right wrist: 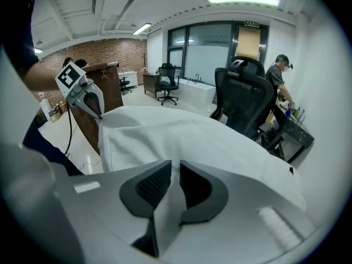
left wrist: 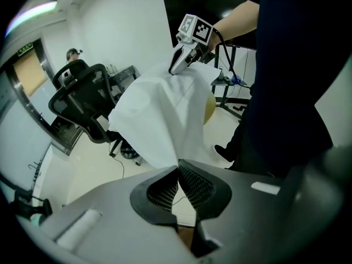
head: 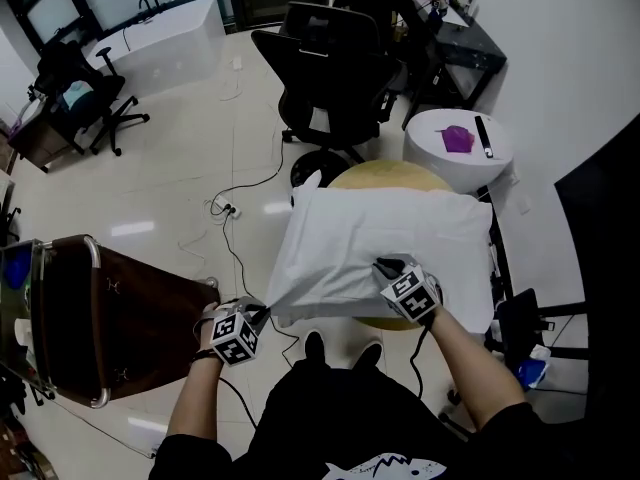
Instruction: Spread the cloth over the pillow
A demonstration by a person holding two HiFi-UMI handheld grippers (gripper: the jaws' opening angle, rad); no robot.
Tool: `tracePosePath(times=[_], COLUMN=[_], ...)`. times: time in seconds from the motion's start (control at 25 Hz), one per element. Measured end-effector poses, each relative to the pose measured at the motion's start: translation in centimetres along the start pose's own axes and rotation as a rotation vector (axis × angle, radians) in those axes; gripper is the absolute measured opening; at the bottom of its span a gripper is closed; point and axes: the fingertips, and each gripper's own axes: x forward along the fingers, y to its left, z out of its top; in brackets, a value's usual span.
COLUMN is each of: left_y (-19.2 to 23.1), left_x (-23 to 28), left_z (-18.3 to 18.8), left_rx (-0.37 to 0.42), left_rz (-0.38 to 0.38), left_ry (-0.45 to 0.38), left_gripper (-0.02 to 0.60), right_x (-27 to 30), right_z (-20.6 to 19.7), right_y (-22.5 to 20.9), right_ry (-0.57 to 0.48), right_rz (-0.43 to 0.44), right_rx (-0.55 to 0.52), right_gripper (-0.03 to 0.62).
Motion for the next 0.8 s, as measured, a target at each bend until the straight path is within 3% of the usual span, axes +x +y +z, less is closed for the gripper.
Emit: tracePosePath(times=[0.44,0.8], left_y=[-3.7,-6.1], left_x=[-1.7,2.1], left_z=[-1.0,-3.0], left_rx=[-0.136,-0.23], left_rz=[0.037,0.022], left_ry=[-0.007,0.055], left_gripper=[0.0,0.0], right_x=[0.1,0.3], right_z=[-0.3,-1.0], right_y=[1.0,2.0], right_ry=[0.008,0.012], right_rz=[0.061,0.102], right_rx=[-0.054,-0.089], right_gripper=[0.057,0.057])
